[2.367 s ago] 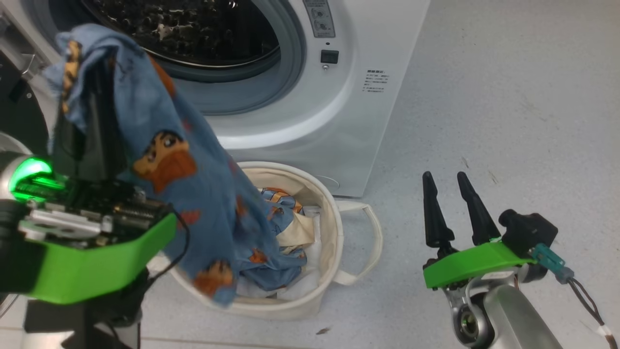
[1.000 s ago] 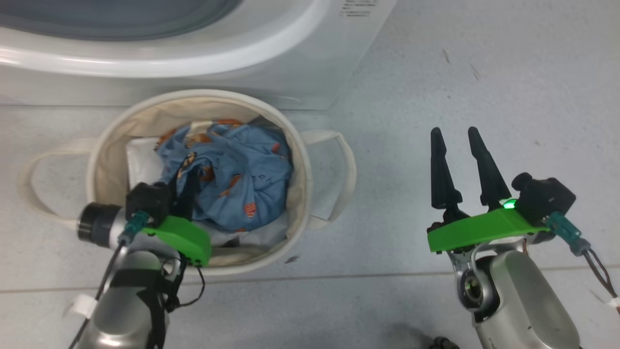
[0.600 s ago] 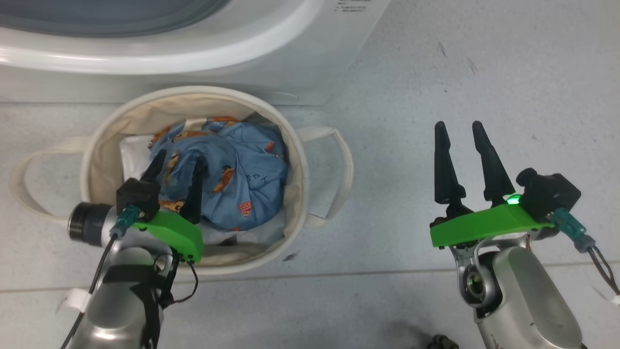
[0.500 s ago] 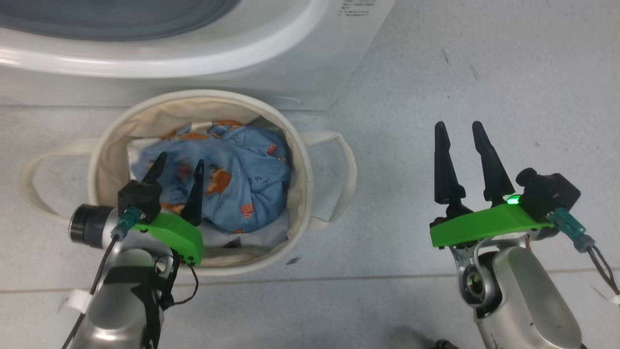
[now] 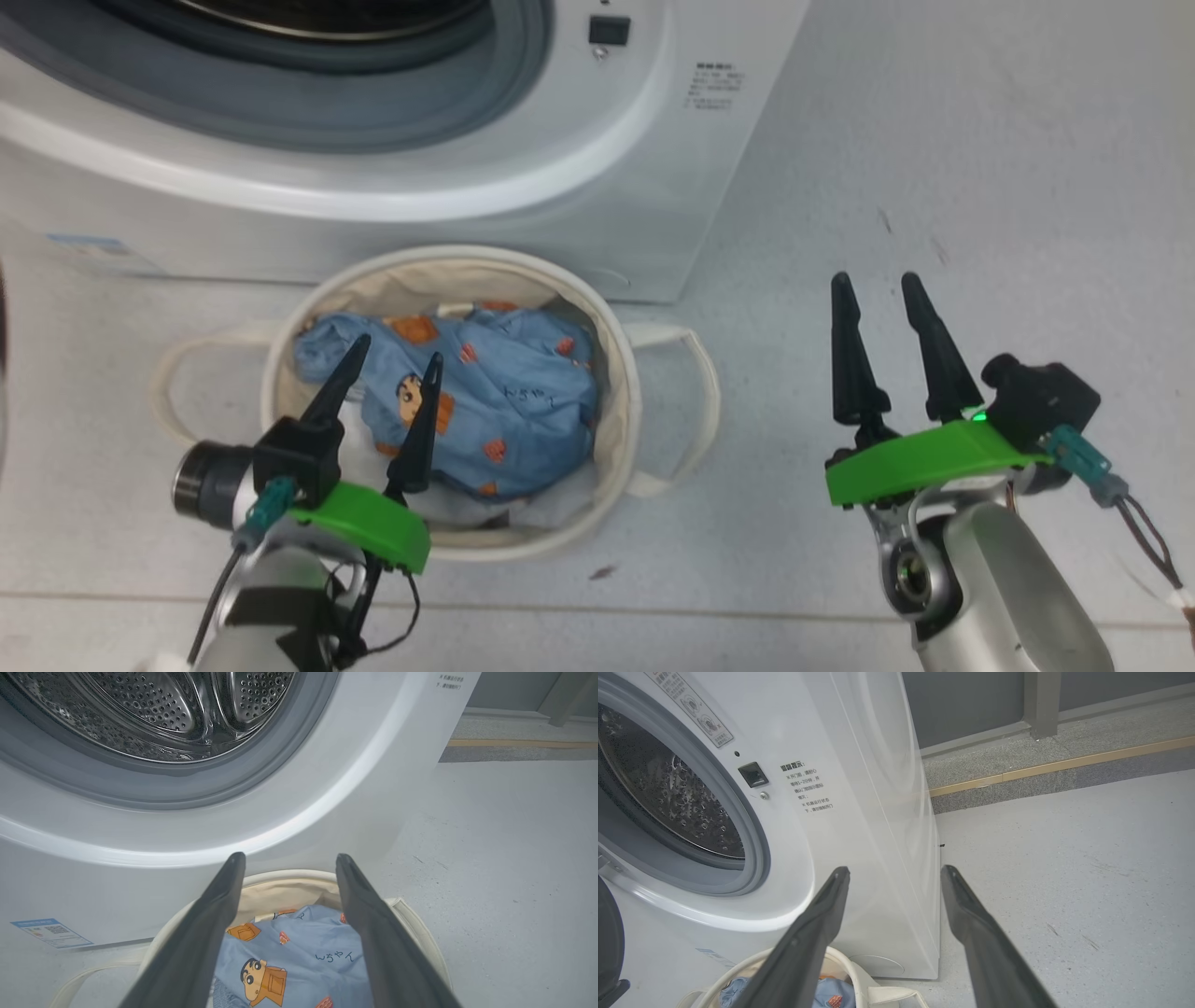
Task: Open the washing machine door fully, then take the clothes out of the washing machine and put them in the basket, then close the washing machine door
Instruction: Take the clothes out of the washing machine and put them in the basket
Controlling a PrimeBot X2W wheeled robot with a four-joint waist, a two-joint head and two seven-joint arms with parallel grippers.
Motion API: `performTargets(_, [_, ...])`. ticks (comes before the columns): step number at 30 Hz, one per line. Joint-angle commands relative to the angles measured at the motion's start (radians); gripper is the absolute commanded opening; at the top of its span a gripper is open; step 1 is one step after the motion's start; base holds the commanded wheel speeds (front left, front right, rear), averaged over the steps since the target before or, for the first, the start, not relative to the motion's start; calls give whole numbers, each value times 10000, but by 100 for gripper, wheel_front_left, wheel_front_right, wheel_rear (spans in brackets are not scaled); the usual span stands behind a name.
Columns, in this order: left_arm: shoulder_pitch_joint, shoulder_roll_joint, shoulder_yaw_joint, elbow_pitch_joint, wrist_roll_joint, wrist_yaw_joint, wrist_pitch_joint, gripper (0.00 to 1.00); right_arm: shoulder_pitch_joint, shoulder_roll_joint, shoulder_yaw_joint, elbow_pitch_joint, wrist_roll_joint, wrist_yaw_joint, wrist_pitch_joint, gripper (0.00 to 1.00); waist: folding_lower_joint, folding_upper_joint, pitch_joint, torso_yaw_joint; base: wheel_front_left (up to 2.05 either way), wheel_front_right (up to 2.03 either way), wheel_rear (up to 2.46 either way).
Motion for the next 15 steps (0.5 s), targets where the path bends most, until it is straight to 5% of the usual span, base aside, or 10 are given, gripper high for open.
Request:
performTargets(1, [172,86,273,-568,-99,-27,-47,100,186,38,192,-252,56,4,-124,100,0,0,-441,238,0,0,0])
performTargets(11, [1683,-154,656,-2602,-292,104,-47,100,666,38,264,-271,-99,4,-124,100,0,0,-1887,496,0,0,0])
performTargets(15, [2279,-143,544,-3218,275,534,-47,100,969,38,231,-215,-40,4,-124,100,0,0,-2308,574,0,0,0])
